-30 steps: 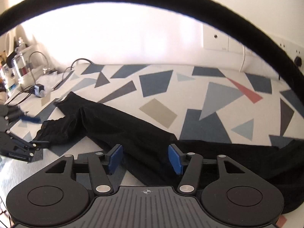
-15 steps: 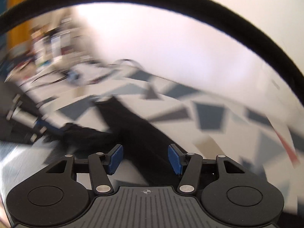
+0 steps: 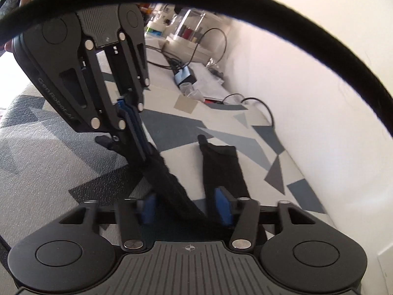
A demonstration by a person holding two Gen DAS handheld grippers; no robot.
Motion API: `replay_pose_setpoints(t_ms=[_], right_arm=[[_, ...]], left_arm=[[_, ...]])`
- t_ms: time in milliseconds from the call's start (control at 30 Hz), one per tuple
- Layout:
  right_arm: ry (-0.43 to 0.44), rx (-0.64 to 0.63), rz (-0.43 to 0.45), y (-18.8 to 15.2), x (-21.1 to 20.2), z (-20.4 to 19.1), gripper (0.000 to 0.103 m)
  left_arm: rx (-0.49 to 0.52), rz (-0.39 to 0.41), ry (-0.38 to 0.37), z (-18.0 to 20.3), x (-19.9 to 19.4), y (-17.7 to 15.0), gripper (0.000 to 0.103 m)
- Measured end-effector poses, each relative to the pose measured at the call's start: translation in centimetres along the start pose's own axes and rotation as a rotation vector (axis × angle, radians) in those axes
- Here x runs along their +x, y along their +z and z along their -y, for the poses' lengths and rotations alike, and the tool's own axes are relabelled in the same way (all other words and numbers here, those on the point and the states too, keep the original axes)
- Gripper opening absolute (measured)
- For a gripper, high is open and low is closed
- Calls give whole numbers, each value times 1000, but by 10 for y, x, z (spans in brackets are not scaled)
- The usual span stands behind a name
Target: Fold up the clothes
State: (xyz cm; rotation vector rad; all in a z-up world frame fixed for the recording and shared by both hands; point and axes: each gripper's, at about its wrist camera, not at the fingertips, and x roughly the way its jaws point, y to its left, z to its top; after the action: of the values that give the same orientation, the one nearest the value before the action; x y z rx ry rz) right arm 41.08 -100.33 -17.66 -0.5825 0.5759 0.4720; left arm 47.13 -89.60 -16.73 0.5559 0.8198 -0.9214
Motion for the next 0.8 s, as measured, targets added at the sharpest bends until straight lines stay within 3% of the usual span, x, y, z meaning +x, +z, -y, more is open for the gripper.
replay_pose_setpoints(t_ms=[33, 100, 200, 367, 433, 500, 600, 700, 800], right_arm=[[24, 21, -18, 2, 4, 4, 4], [52, 119, -30, 5, 8, 19, 2], [74, 260, -27, 9, 11, 43, 2], [106, 317, -15, 11, 4, 65, 2], [116, 326, -14, 12, -1, 69, 2], [122, 356, -14, 11, -2, 76, 2], [125, 439, -18, 9, 2, 89, 2], [132, 574, -16, 4, 10, 109, 2], [136, 703, -39, -6, 29, 130, 3]], left_arm=[[-9, 9, 6, -4, 1, -1, 17], [14, 15, 45, -9, 4, -4, 64], [94, 33, 61, -11, 8, -8, 69], [217, 50, 81, -15, 23, -8, 69], [190, 75, 34, -25, 28, -5, 61], [104, 96, -72, -41, 32, -1, 12], [-44, 105, -184, -65, 33, 7, 8], [-119, 105, -287, -89, 32, 17, 8], [-186, 85, -337, -119, 42, 33, 9]])
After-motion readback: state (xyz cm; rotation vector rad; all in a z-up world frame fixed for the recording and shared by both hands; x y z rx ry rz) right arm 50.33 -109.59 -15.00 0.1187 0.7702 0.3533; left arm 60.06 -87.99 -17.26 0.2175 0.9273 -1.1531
